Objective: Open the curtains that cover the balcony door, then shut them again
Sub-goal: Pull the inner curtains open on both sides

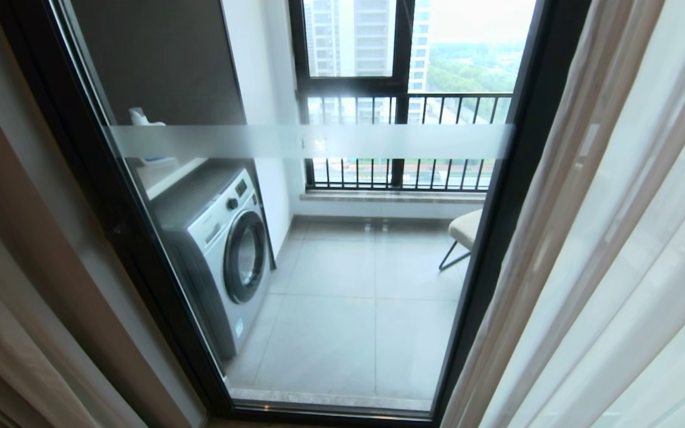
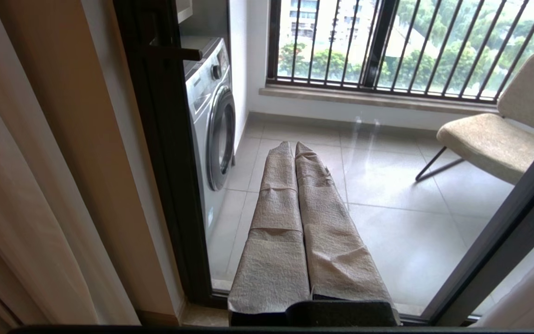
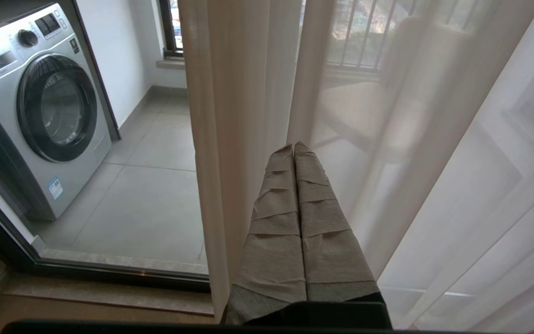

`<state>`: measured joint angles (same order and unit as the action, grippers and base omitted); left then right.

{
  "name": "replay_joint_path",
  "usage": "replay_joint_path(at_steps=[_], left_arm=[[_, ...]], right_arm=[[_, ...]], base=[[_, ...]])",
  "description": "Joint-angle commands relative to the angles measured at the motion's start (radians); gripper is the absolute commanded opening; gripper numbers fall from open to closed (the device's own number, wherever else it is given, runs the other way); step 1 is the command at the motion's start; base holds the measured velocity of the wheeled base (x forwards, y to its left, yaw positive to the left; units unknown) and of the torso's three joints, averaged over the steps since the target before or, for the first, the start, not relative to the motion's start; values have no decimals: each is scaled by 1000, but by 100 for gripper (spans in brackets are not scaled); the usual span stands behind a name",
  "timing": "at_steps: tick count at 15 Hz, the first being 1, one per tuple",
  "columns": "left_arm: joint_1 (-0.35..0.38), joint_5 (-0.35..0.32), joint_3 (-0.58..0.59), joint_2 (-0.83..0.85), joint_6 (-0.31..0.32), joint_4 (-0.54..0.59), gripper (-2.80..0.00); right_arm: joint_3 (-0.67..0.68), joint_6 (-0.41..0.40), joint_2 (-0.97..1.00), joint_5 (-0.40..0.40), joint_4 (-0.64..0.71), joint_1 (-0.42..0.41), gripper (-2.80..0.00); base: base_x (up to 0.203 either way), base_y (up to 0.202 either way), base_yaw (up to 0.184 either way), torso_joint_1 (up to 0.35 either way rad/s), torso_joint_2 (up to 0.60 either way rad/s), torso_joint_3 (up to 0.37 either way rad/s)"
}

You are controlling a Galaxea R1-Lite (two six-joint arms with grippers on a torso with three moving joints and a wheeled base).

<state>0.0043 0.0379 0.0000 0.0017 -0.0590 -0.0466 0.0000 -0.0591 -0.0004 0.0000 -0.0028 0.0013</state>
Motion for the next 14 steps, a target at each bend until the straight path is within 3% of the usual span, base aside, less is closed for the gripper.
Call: replay_joint_path(at_steps=[1,14], left_arm=[[0,0,0,-1,-1,-1,-280],[0,0,0,0,-1,-1,-280]], right_arm=[[0,-1,0,0,0,0,-280],[0,-18,0,0,1,0,-280]], base=[[0,0,0,0,0,0],[0,0,0,0,0,0]])
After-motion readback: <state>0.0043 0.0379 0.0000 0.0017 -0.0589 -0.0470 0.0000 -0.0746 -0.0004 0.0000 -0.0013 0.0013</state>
